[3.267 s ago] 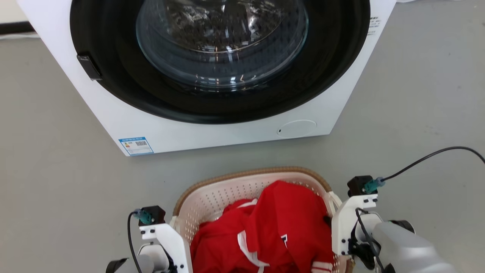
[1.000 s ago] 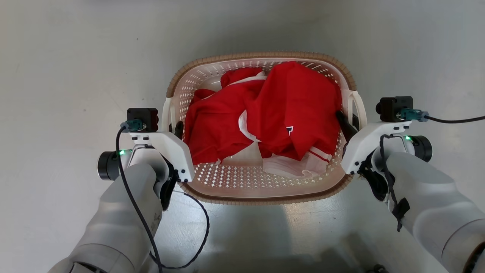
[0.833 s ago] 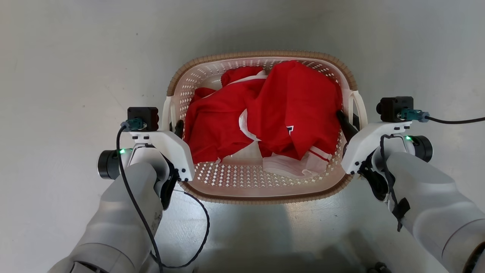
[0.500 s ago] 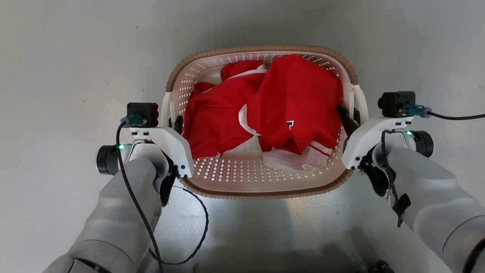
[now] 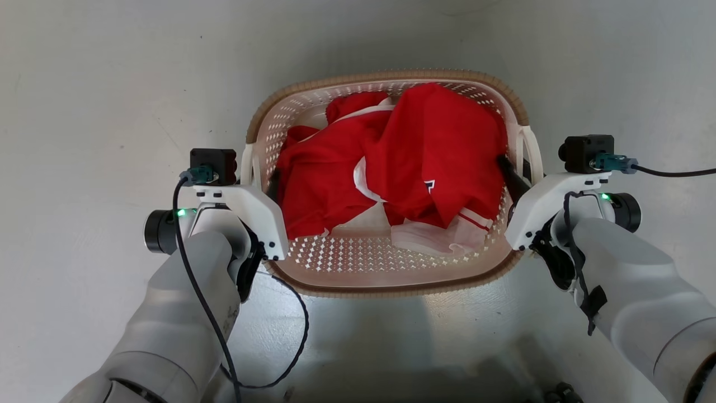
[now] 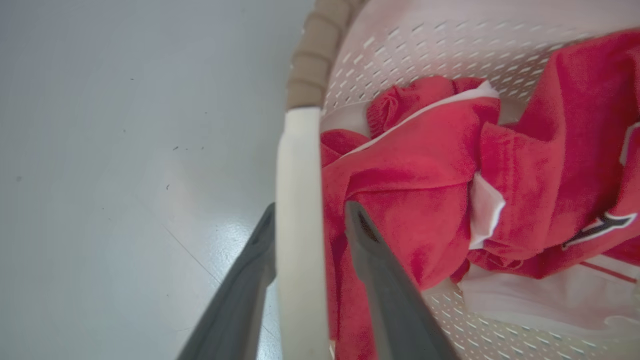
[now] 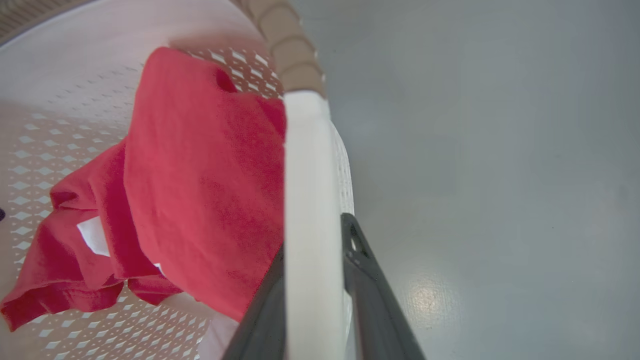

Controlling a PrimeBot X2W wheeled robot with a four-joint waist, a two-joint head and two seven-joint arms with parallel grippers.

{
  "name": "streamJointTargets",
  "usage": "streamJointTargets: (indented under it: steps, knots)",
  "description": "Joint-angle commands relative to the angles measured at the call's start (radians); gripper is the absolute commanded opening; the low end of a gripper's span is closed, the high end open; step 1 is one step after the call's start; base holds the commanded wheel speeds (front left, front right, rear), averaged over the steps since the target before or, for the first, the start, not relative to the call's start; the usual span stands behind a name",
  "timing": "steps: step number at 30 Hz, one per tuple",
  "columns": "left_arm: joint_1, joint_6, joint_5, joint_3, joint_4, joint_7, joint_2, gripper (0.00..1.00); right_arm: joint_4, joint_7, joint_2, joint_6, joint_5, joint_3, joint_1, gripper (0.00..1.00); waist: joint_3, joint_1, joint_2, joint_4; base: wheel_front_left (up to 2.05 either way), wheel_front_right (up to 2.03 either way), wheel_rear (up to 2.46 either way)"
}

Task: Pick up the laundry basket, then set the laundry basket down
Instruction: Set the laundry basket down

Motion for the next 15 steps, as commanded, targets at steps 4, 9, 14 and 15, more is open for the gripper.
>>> streamJointTargets:
  steps: [4,9,14,15]
  knots:
    - [0.003,0.002,-0.015,-0.004,-0.007,-0.004,0.019,1.00,0.008,-0.004,0.006,0.007,0.007,0.008,0.044,1.00,-0.010,0.0000,0.0000,-0.001,0.00,0.00,0.00]
    - [0.009,0.006,-0.028,-0.018,-0.006,-0.001,0.019,1.00,0.015,-0.002,0.008,0.007,0.009,0.010,0.049,1.00,-0.024,0.0000,0.0000,-0.002,0.00,0.00,0.00]
    - [0.016,0.008,-0.038,-0.028,-0.006,-0.001,0.019,1.00,0.020,-0.003,0.009,0.007,0.011,0.011,0.053,1.00,-0.040,0.0000,0.0000,-0.002,0.00,0.00,0.00]
    - [0.019,0.009,-0.041,-0.029,-0.006,-0.001,0.019,1.00,0.021,-0.004,0.009,0.007,0.012,0.011,0.055,1.00,-0.046,0.0000,0.0000,-0.002,0.00,0.00,0.00]
